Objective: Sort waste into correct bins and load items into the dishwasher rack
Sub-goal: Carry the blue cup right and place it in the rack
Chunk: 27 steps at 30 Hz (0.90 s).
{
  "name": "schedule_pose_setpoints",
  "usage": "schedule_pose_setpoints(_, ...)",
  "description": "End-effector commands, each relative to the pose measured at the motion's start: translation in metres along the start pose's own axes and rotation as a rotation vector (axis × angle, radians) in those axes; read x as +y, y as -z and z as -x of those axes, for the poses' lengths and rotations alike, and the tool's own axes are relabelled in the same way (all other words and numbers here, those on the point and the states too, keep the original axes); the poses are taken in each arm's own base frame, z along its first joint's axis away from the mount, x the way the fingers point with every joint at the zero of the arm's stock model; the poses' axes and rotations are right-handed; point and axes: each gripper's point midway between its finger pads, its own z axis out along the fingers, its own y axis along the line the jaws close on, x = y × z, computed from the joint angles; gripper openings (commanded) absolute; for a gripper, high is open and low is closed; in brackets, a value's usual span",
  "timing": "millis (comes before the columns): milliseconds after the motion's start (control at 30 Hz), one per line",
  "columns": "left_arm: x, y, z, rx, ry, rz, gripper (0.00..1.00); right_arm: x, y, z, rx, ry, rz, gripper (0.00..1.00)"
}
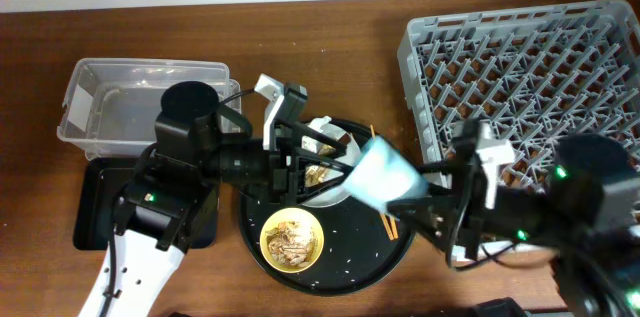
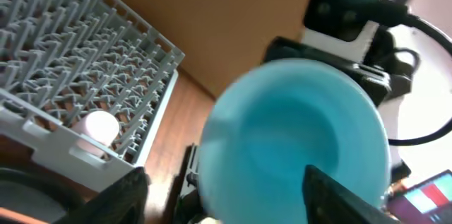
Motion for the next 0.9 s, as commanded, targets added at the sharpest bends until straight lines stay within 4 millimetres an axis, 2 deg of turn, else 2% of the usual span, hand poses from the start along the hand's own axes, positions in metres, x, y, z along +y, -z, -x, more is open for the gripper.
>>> schedule_pose_setpoints(0,0.005,0.001,-0.005,0.014,-0.045,0.019,0.8,-0.072,0.05,-0.005,-0.064,-0.152,-0.55,0.5)
schedule_pose_setpoints(33,0.007,0.001,-0.007,0.019,-0.045,0.028,0.81,-0.102,0.074,-0.025,-0.043,-0.277,-0.767,0.5)
schedule_pose_setpoints(100,0.017,0.001,-0.01,0.02,-0.011,0.076,0.82,-0.14,0.118,-0.057,0.006,-0.441,-1.098,0.5)
schedule_pose_setpoints(133,0.021,0.002,-0.012,0.02,0.005,0.098,0.83,-0.151,0.131,-0.066,0.033,-0.485,-1.188,0.5)
schedule_pose_setpoints(200,0.024,0.002,-0.015,0.028,0.013,0.111,0.84,-0.172,0.143,-0.081,0.116,-0.58,-1.289,0.5)
schedule_pose_setpoints(267,0.025,0.002,-0.019,0.039,0.027,0.115,0.84,-0.195,0.147,-0.095,0.207,-0.695,-1.334,0.5)
schedule_pose_setpoints(300,0.025,0.002,-0.021,0.045,0.021,0.116,0.83,-0.211,0.145,-0.104,0.268,-0.761,-1.339,0.5)
schedule_pose_setpoints(367,0.026,0.003,-0.023,0.05,0.028,0.119,0.84,-0.229,0.14,-0.12,0.38,-0.845,-1.335,0.5)
schedule_pose_setpoints(400,0.026,0.003,-0.023,0.051,0.031,0.119,0.83,-0.24,0.129,-0.133,0.486,-0.901,-1.291,0.5)
schedule_pose_setpoints(433,0.026,0.003,-0.023,0.051,0.03,0.119,0.84,-0.247,0.116,-0.143,0.568,-0.928,-1.222,0.54)
schedule_pose_setpoints(533,0.026,0.003,-0.023,0.051,0.03,0.119,0.84,-0.268,0.1,-0.16,0.679,-0.981,-1.156,0.56)
schedule_pose_setpoints(633,0.027,0.003,-0.023,0.049,0.03,0.126,0.84,-0.279,0.084,-0.159,0.662,-0.977,-1.081,0.74)
schedule_pose_setpoints(700,0.027,0.003,-0.023,0.049,0.03,0.126,0.84,-0.283,0.084,-0.157,0.646,-0.964,-1.089,0.87)
schedule_pose_setpoints(767,0.027,0.003,-0.023,0.049,0.03,0.126,0.84,-0.286,0.085,-0.149,0.623,-0.949,-1.093,0.94)
schedule_pose_setpoints(833,0.027,0.003,-0.023,0.049,0.03,0.126,0.87,-0.279,0.09,-0.121,0.547,-0.899,-1.102,0.95)
schedule_pose_setpoints(867,0.027,0.003,-0.023,0.049,0.03,0.126,0.87,-0.268,0.093,-0.1,0.483,-0.859,-1.083,0.95)
